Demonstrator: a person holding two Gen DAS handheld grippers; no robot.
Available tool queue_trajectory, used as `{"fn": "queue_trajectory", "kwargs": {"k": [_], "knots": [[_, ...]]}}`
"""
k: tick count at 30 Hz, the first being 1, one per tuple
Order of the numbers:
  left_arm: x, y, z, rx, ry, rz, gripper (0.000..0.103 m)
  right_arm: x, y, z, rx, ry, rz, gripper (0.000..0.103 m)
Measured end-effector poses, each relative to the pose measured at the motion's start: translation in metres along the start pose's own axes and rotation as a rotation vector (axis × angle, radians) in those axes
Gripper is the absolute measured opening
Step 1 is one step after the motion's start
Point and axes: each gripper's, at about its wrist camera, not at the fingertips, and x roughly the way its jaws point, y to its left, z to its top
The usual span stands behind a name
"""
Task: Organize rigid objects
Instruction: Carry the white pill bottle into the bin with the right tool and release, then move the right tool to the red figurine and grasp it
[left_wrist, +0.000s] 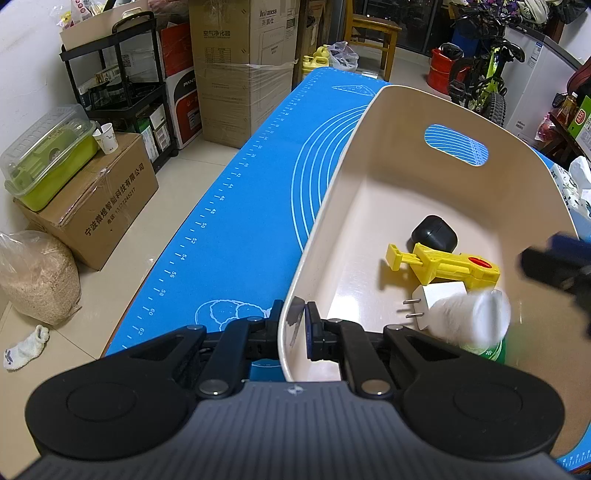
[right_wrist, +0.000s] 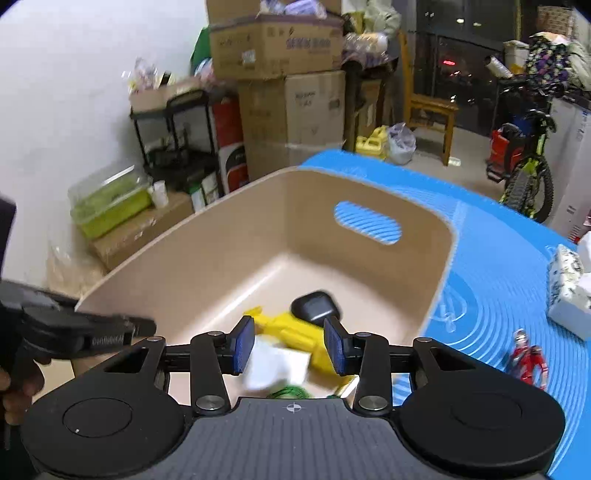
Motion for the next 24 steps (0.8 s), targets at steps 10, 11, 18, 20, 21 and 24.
{"fn": "queue_trajectory", "kwargs": {"k": [10, 11, 18, 20, 21, 24], "knots": [[0.000, 0.000, 0.000, 0.000, -0.001, 0.000, 0.013, -0.027, -0.073, 0.001, 0.056, -0.050, -0.158, 0.076], [0.000, 0.000, 0.000, 0.000, -0.001, 0.000, 0.013, -0.027, -0.082, -0.003, 0.062, -0.042, -0.178, 0.077], [0.000, 0.000, 0.000, 0.000, -0.001, 0.000, 0.013, -0.005, -0.145, -0.033, 0.109, 0.049, -0.281, 0.078], [0.000, 0.000, 0.000, 0.001, -0.001, 0.001, 0.013, 0.005, -0.158, -0.042, 0.128, 0.076, -0.294, 0.078], [0.000, 0.000, 0.000, 0.001, -0.001, 0.001, 0.013, 0.010, -0.165, -0.046, 0.141, 0.086, -0.299, 0.078], [-0.001, 0.001, 0.000, 0.001, -0.001, 0.002, 0.013, 0.025, -0.180, -0.059, 0.168, 0.106, -0.299, 0.078]]}}
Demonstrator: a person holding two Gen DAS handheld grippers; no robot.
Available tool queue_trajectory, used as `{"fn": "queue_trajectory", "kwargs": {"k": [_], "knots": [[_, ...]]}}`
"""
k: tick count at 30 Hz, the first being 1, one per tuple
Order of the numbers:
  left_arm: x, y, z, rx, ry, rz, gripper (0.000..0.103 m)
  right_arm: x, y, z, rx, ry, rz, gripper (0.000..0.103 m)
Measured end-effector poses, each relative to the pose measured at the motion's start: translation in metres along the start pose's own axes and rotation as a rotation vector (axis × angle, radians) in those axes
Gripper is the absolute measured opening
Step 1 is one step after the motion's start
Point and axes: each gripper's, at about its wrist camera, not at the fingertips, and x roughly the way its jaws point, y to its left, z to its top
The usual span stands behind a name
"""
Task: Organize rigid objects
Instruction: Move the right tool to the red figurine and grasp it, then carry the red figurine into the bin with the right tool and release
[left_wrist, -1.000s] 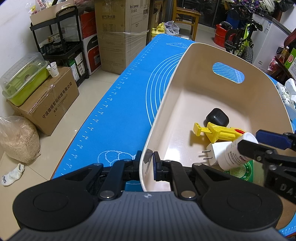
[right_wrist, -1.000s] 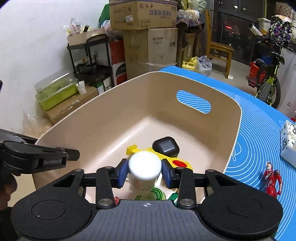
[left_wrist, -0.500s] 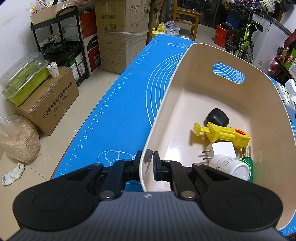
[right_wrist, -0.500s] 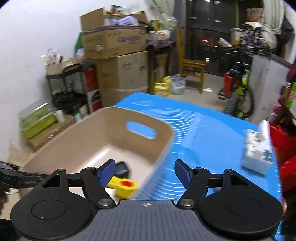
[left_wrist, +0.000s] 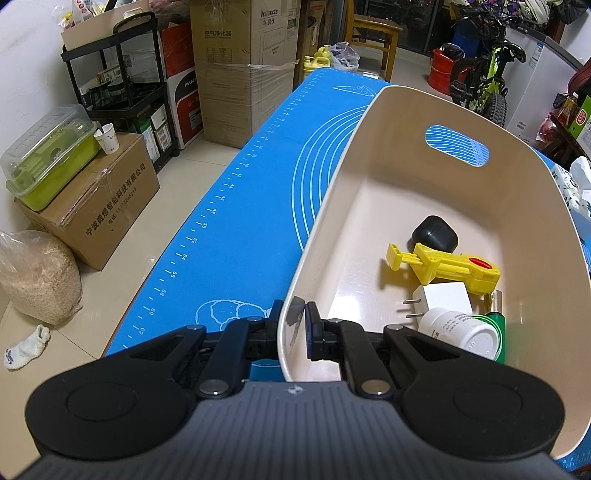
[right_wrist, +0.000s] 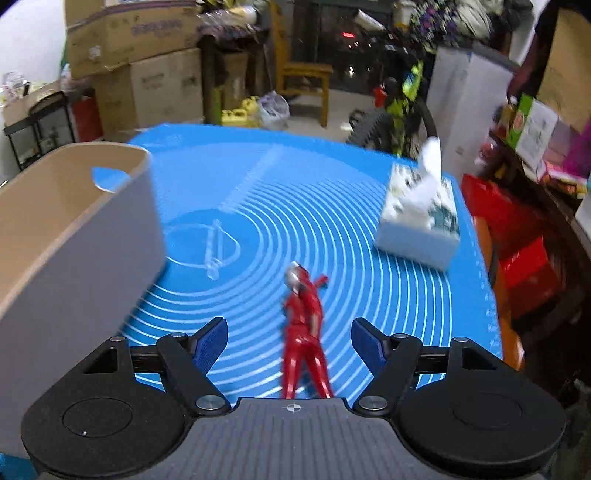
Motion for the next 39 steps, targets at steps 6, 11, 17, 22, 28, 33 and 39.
{"fn": "queue_trajectory", "kwargs": {"k": [6, 11, 17, 22, 28, 33, 39], "knots": [[0.000, 0.000, 0.000, 0.001, 0.000, 0.001, 0.013, 0.029, 0.002, -0.004, -0.015, 0.022, -0.017, 0.077], [0.000, 0.000, 0.000, 0.000, 0.000, 0.000, 0.013, 0.040, 0.008, -0.006, -0.032, 0.038, -0.003, 0.056], [0.000, 0.000, 0.000, -0.001, 0.000, 0.000, 0.013, 0.035, 0.009, -0.011, -0.033, 0.031, 0.009, 0.039], [0.000, 0.000, 0.000, 0.000, 0.000, 0.000, 0.013, 0.025, 0.007, -0.012, -0.033, 0.012, -0.011, 0.039], [0.000, 0.000, 0.000, -0.001, 0.000, 0.000, 0.013, -0.001, 0.005, -0.006, -0.005, -0.052, -0.007, 0.039], [0.000, 0.000, 0.000, 0.000, 0.000, 0.000, 0.013, -0.032, 0.012, 0.003, -0.002, -0.106, 0.032, 0.039], [0.000, 0.000, 0.000, -0.001, 0.000, 0.000, 0.013, -0.076, 0.031, 0.022, -0.030, -0.195, 0.066, 0.039]]}}
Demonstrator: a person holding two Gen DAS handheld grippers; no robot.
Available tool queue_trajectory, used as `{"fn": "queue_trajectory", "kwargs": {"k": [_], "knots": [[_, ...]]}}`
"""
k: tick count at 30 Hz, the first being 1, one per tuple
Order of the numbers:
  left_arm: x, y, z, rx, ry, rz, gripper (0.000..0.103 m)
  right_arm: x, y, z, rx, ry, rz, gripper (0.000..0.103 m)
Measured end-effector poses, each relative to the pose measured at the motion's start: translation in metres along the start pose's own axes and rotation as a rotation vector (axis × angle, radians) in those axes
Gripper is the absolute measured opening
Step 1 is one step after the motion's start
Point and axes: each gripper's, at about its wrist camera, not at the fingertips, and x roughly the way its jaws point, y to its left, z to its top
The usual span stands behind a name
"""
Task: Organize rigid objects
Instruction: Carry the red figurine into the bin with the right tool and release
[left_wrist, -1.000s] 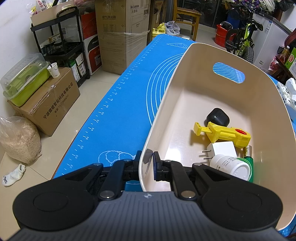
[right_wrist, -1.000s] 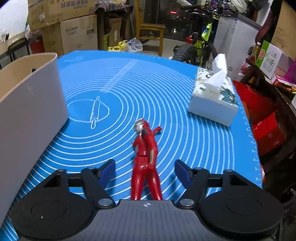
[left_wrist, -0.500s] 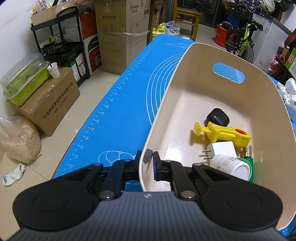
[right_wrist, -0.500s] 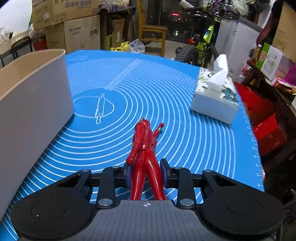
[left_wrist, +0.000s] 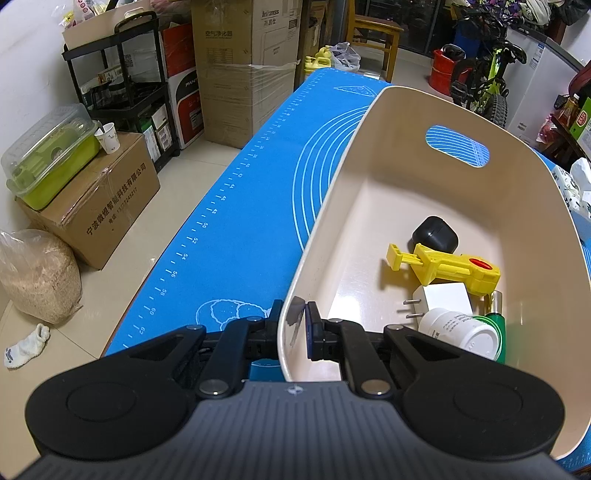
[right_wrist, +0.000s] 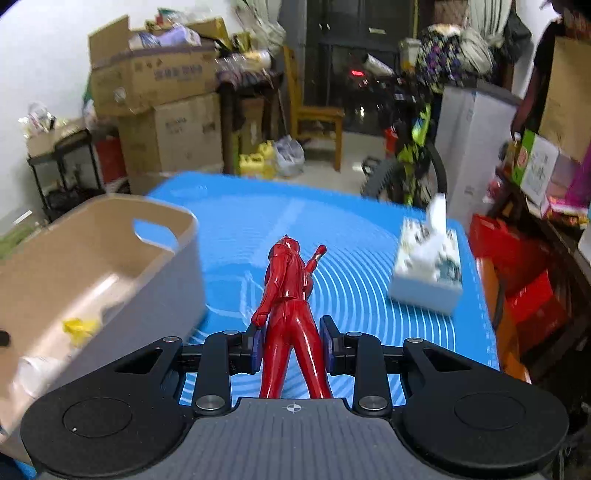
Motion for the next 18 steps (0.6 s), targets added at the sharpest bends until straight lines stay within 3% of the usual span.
{"fn": "queue_trajectory", "kwargs": {"k": [9, 18], "knots": [[0.000, 0.002, 0.000, -0.008, -0.001, -0.002, 0.013, -0.034, 0.049, 0.037, -0.043, -0.110, 0.117, 0.039], [-0.001, 0.001, 0.000, -0.008, -0.002, -0.002, 0.013, -0.026, 0.111, 0.044, -0.065, -0.068, 0.246, 0.039]]}}
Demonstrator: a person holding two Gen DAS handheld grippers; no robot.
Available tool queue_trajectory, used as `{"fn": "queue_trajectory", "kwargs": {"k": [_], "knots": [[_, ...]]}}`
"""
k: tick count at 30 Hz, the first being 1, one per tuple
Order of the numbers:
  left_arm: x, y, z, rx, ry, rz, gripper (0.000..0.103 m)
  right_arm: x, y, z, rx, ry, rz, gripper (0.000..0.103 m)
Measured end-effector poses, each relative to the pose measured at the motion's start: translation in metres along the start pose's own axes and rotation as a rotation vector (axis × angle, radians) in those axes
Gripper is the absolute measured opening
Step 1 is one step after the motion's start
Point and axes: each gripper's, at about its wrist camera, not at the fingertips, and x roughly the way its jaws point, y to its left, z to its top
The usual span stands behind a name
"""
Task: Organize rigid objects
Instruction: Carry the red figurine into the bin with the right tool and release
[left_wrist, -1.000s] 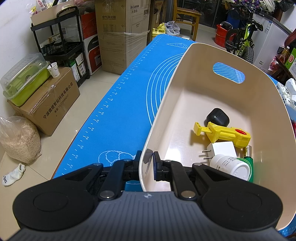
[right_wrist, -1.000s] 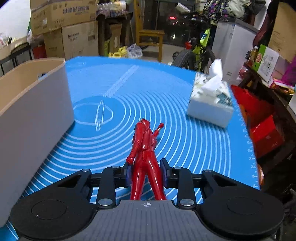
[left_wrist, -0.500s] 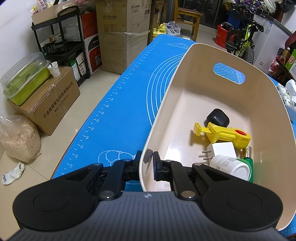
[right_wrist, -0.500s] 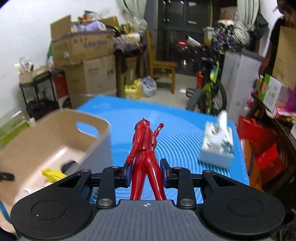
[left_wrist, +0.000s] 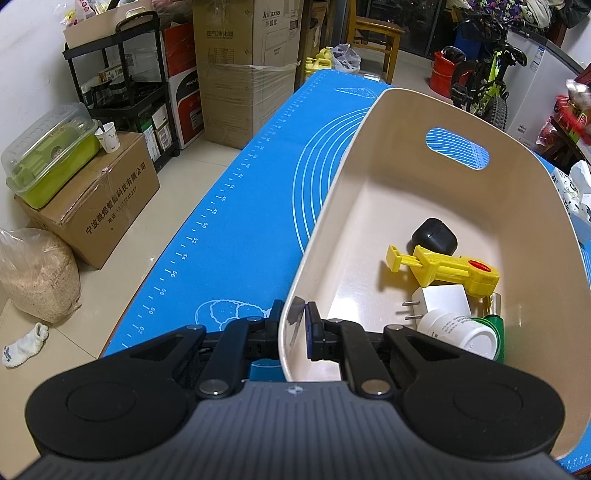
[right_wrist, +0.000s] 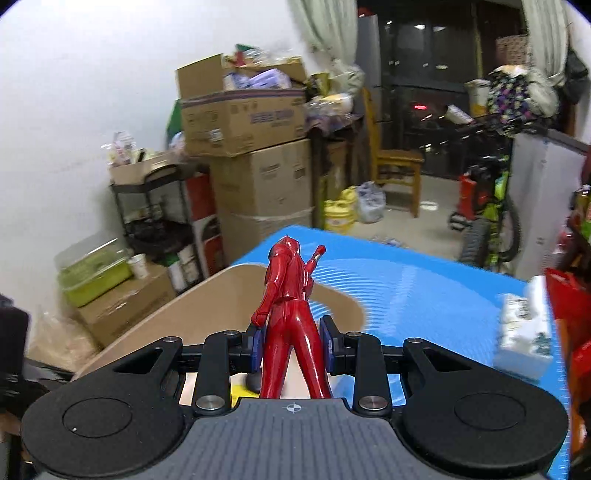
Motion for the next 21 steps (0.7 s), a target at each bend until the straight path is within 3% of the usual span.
{"fn": "queue_trajectory", "kwargs": {"k": [7, 16, 21], "knots": [[0.000, -0.001, 0.000, 0.002, -0.002, 0.002, 0.013, 0.025, 0.040, -0.023, -0.033, 0.090, 0.052, 0.039], [0.000, -0.003, 0.000, 0.010, -0.006, 0.010, 0.014, 0.053, 0.045, -0.043, -0.010, 0.260, 0.043, 0.039], [-0.006, -0.005, 0.001, 0.027, -0.029, 0.019, 0.017, 0.035, 0.040, -0.044, -0.004, 0.224, 0.040, 0.061]]}}
